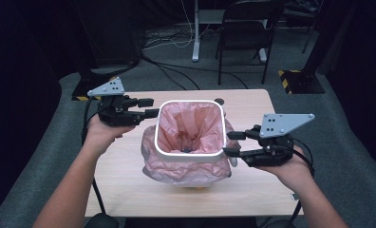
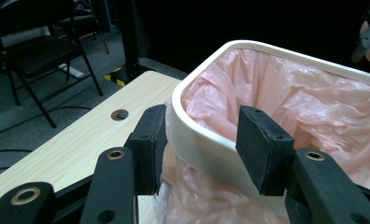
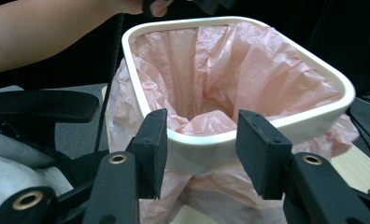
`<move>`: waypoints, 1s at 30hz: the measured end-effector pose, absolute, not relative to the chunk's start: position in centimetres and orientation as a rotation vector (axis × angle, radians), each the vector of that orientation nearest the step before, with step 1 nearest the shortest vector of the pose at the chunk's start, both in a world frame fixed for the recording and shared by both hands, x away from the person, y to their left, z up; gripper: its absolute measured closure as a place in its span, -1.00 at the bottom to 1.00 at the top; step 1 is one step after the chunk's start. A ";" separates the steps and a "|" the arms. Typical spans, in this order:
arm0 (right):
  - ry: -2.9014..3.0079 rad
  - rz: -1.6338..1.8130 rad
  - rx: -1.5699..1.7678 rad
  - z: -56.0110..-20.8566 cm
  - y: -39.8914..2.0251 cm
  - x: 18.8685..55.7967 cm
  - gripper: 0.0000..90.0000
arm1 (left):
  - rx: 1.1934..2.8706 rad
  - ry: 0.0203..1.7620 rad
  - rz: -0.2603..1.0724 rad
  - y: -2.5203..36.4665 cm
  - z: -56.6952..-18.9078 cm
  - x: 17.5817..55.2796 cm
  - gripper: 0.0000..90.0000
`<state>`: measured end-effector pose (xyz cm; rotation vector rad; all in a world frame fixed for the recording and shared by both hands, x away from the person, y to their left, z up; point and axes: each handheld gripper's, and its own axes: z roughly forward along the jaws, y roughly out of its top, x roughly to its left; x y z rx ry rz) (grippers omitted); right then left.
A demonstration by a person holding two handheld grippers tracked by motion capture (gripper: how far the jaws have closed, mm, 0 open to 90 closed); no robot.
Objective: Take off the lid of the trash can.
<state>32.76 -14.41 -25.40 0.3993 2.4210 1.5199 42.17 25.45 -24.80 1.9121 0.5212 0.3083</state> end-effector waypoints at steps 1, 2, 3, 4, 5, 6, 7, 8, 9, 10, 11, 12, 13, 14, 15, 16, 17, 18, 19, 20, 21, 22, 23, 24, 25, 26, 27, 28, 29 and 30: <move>2.424 1.520 0.397 -25.4 -14.3 32.8 0.18 | 1.917 0.524 0.316 25.3 -24.8 42.4 0.16; 2.425 1.520 0.392 -25.5 -14.2 32.8 0.18 | 1.917 0.531 0.325 25.1 -24.9 42.5 0.14; 2.426 1.519 0.390 -25.5 -14.1 32.8 0.18 | 1.919 0.533 0.327 25.0 -24.9 42.7 0.12; 2.424 1.517 0.389 -25.5 -14.0 32.8 0.17 | 1.917 0.537 0.324 24.9 -24.9 42.9 0.12; 2.424 1.517 0.391 -25.6 -13.9 32.8 0.17 | 1.916 0.540 0.327 24.9 -24.9 43.1 0.12; 2.422 1.515 0.388 -25.6 -13.8 32.8 0.16 | 1.914 0.542 0.332 24.8 -24.9 43.3 0.12; 2.422 1.514 0.388 -25.6 -13.7 32.8 0.16 | 1.912 0.543 0.332 24.7 -24.9 43.5 0.13; 2.422 1.514 0.388 -25.6 -13.7 32.8 0.16 | 1.911 0.545 0.332 24.7 -24.9 43.7 0.13; 2.422 1.516 0.385 -25.6 -13.6 32.8 0.16 | 1.911 0.546 0.333 24.5 -24.8 43.9 0.13; 2.422 1.517 0.384 -25.6 -13.5 32.8 0.15 | 1.911 0.545 0.334 24.4 -24.8 44.0 0.14; 2.422 1.520 0.382 -25.6 -13.4 32.7 0.15 | 1.915 0.545 0.333 24.2 -24.8 44.2 0.15; 2.422 1.522 0.372 -25.6 -13.4 32.7 0.15 | 1.916 0.546 0.333 24.0 -24.8 44.3 0.16; 2.423 1.523 0.367 -25.6 -13.3 32.7 0.15 | 1.921 0.545 0.333 23.9 -24.8 44.5 0.17; 2.423 1.526 0.365 -25.6 -13.2 32.7 0.14 | 1.924 0.544 0.335 23.7 -24.8 44.7 0.19; 2.423 1.528 0.358 -25.6 -13.1 32.7 0.13 | 1.926 0.544 0.339 23.5 -24.8 44.8 0.20; 2.424 1.530 0.354 -25.6 -13.0 32.7 0.13 | 1.927 0.544 0.341 23.3 -24.8 45.0 0.21; 2.422 1.534 0.349 -25.6 -12.9 32.7 0.13 | 1.928 0.547 0.342 23.1 -24.8 45.1 0.22; 2.421 1.537 0.346 -25.6 -12.8 32.7 0.12 | 1.929 0.548 0.344 23.0 -24.9 45.2 0.24; 2.420 1.538 0.343 -25.5 -12.7 32.7 0.12 | 1.930 0.549 0.349 22.8 -24.9 45.4 0.25; 2.420 1.538 0.343 -25.5 -12.6 32.8 0.12 | 1.934 0.546 0.354 22.6 -24.9 45.5 0.27; 2.421 1.538 0.340 -25.5 -12.6 32.8 0.12 | 1.933 0.552 0.356 22.4 -24.9 45.7 0.28; 2.421 1.541 0.339 -25.5 -12.6 32.8 0.13 | 1.933 0.553 0.360 22.3 -24.9 45.8 0.28; 2.423 1.543 0.338 -25.5 -12.5 32.8 0.14 | 1.935 0.554 0.361 22.1 -24.9 45.9 0.28; 2.425 1.545 0.337 -25.5 -12.5 32.9 0.15 | 1.939 0.552 0.359 22.0 -25.0 46.0 0.29; 2.427 1.547 0.335 -25.5 -12.5 32.9 0.15 | 1.944 0.550 0.356 21.9 -25.1 46.1 0.29; 2.429 1.549 0.331 -25.5 -12.5 32.8 0.16 | 1.949 0.543 0.354 21.8 -25.1 46.2 0.29; 2.431 1.550 0.328 -25.5 -12.4 32.8 0.16 | 1.953 0.543 0.351 21.7 -25.2 46.2 0.29; 2.434 1.549 0.325 -25.5 -12.4 32.8 0.17 | 1.955 0.536 0.351 21.6 -25.2 46.2 0.30; 2.440 1.547 0.321 -25.6 -12.3 32.8 0.18 | 1.953 0.535 0.347 21.6 -25.3 46.2 0.31; 2.444 1.542 0.315 -25.6 -12.3 32.8 0.19 | 1.954 0.533 0.343 21.6 -25.3 46.2 0.33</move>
